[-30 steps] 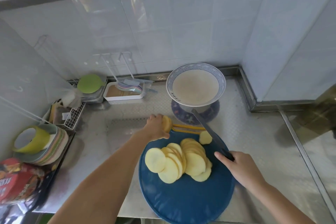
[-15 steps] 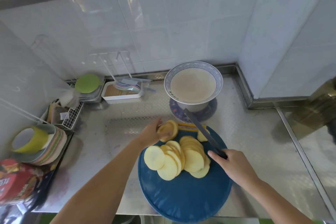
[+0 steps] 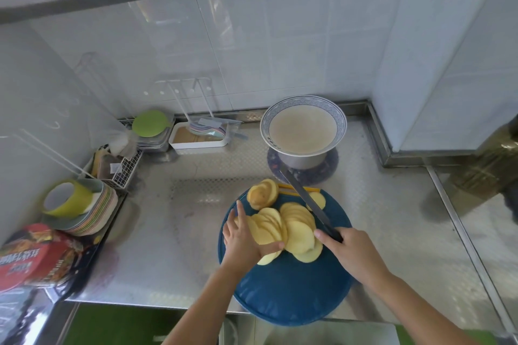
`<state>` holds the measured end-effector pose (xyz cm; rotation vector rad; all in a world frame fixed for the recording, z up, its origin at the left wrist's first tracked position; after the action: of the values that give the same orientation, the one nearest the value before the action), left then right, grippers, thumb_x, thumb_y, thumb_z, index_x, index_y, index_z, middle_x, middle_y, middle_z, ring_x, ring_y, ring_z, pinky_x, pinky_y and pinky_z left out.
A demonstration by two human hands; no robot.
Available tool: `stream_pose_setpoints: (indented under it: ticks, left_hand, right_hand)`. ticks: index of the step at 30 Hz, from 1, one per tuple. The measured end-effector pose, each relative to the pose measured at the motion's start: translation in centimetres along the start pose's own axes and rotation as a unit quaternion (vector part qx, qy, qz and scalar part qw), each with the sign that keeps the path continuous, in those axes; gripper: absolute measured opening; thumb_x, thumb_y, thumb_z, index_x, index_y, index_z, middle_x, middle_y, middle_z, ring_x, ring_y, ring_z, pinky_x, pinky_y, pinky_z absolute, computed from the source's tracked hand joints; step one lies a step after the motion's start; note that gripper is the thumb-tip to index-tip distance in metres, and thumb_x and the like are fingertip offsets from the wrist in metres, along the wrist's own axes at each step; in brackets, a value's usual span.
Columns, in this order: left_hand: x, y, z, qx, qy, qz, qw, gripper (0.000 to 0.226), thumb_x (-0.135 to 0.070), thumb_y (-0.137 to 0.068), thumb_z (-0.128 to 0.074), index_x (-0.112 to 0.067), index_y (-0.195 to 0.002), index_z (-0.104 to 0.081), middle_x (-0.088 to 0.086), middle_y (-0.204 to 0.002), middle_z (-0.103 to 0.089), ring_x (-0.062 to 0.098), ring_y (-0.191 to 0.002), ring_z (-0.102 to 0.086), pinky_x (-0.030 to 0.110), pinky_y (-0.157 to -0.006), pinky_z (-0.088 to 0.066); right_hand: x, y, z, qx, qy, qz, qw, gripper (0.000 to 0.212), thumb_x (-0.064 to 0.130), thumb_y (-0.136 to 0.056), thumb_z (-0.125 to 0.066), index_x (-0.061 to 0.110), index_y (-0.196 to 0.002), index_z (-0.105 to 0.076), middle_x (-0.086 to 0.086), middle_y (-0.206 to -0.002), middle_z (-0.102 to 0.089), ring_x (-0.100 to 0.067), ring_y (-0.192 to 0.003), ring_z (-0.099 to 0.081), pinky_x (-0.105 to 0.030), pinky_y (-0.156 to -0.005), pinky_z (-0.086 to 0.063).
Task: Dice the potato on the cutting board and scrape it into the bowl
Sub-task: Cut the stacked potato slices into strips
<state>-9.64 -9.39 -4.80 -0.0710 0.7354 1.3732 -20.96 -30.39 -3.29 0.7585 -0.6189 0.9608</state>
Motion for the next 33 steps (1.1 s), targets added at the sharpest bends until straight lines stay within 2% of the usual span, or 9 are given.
stream_pose_setpoints:
  ticks: [5,10,15,17,19,22,24,28,33]
  left_hand:
    - [-0.9,0.1,-0.6,-0.004,-0.014,0.022,1.000,0.140,-0.069,-0.057,-0.076,-0.026,-0.149,0.021,0.004,-0.159,0.013,0.034,-0.145,0.001,0.051,-0.115,-0.016]
    - [-1.7,0.4,-0.9,-0.013,0.041,-0.035,0.998,0.116,-0.047,-0.071,-0.078,-0.024,-0.153,0.001,0.002,-0.152,-0.018,0.024,-0.138,-0.015,0.040,-0.111,-0.025]
    - [-1.6,1.4,-1.2,-0.042,0.101,-0.105,0.988,0.087,-0.041,-0.077,-0.076,-0.026,-0.147,-0.026,-0.005,-0.150,-0.024,0.013,-0.137,-0.020,0.034,-0.114,-0.026]
    - [-1.3,1.6,-1.2,-0.026,0.092,-0.117,0.988,0.091,-0.045,-0.074,-0.077,-0.035,-0.147,-0.023,-0.006,-0.153,-0.016,0.015,-0.140,-0.015,0.038,-0.115,-0.025]
    - [-0.8,1.7,-1.3,0.021,0.044,-0.123,0.991,0.109,-0.050,-0.066,-0.081,-0.044,-0.148,-0.008,-0.010,-0.155,0.001,0.020,-0.144,-0.006,0.046,-0.116,-0.023]
    - [-0.1,1.6,-1.0,0.078,-0.030,-0.145,0.986,0.131,-0.044,-0.059,-0.087,-0.045,-0.148,0.009,-0.013,-0.154,0.015,0.024,-0.145,-0.003,0.046,-0.114,-0.027]
    - [0.0,1.6,-0.5,0.073,-0.059,-0.164,0.982,0.127,-0.038,-0.060,-0.088,-0.044,-0.149,0.004,-0.012,-0.154,0.008,0.023,-0.143,-0.011,0.040,-0.111,-0.031]
    - [0.0,1.1,0.4,0.049,-0.050,-0.170,0.983,0.096,-0.039,-0.070,-0.081,-0.045,-0.145,-0.020,-0.009,-0.146,-0.016,0.020,-0.132,-0.028,0.026,-0.102,-0.033]
    - [-0.2,1.2,0.6,0.045,-0.040,-0.165,0.985,0.084,-0.039,-0.076,-0.078,-0.048,-0.141,-0.026,-0.009,-0.143,-0.021,0.019,-0.128,-0.030,0.025,-0.101,-0.031]
  right_hand:
    - [0.1,0.0,-0.3,-0.001,0.009,0.002,1.000,0.053,0.054,-0.091,-0.060,0.014,-0.058,-0.048,0.005,-0.049,-0.043,-0.009,-0.049,-0.042,-0.022,-0.049,-0.031]
    - [0.3,0.0,-0.2,-0.002,0.008,0.001,1.000,0.053,0.053,-0.091,-0.060,0.015,-0.057,-0.047,0.006,-0.049,-0.043,-0.009,-0.049,-0.042,-0.020,-0.049,-0.033]
    - [0.2,0.2,-0.2,0.003,0.008,-0.001,1.000,0.052,0.052,-0.092,-0.059,0.016,-0.056,-0.045,0.006,-0.049,-0.042,-0.009,-0.049,-0.042,-0.019,-0.048,-0.031]
    - [0.2,0.2,-0.3,0.002,0.007,0.000,1.000,0.053,0.052,-0.092,-0.060,0.016,-0.056,-0.043,0.007,-0.048,-0.040,-0.008,-0.048,-0.040,-0.020,-0.048,-0.029]
    - [0.2,0.2,-0.5,0.001,0.006,0.003,1.000,0.054,0.051,-0.091,-0.061,0.017,-0.055,-0.042,0.007,-0.047,-0.039,-0.008,-0.047,-0.039,-0.020,-0.049,-0.029]
    - [0.0,0.3,-0.6,0.003,0.006,0.006,1.000,0.053,0.052,-0.091,-0.061,0.017,-0.056,-0.044,0.007,-0.047,-0.040,-0.008,-0.048,-0.040,-0.021,-0.050,-0.030]
    - [0.0,0.3,-0.6,0.006,0.006,0.005,1.000,0.053,0.052,-0.091,-0.060,0.016,-0.056,-0.043,0.006,-0.048,-0.040,-0.009,-0.049,-0.040,-0.021,-0.050,-0.029]
    - [0.2,0.4,-0.5,0.004,0.005,0.009,1.000,0.053,0.051,-0.091,-0.061,0.016,-0.056,-0.043,0.007,-0.048,-0.039,-0.008,-0.048,-0.039,-0.020,-0.049,-0.029]
    - [0.7,0.4,-0.4,0.004,0.005,0.010,1.000,0.053,0.051,-0.092,-0.060,0.016,-0.056,-0.044,0.007,-0.049,-0.040,-0.007,-0.048,-0.039,-0.020,-0.049,-0.030]
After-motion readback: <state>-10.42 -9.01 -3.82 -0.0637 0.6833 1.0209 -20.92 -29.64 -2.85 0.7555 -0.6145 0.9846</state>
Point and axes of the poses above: each hand's wrist, its own y-axis away from the middle knuckle, its own z-axis out of the back of the hand, x = y × z, the point moved 3 cm from there along -y, towards the middle knuckle
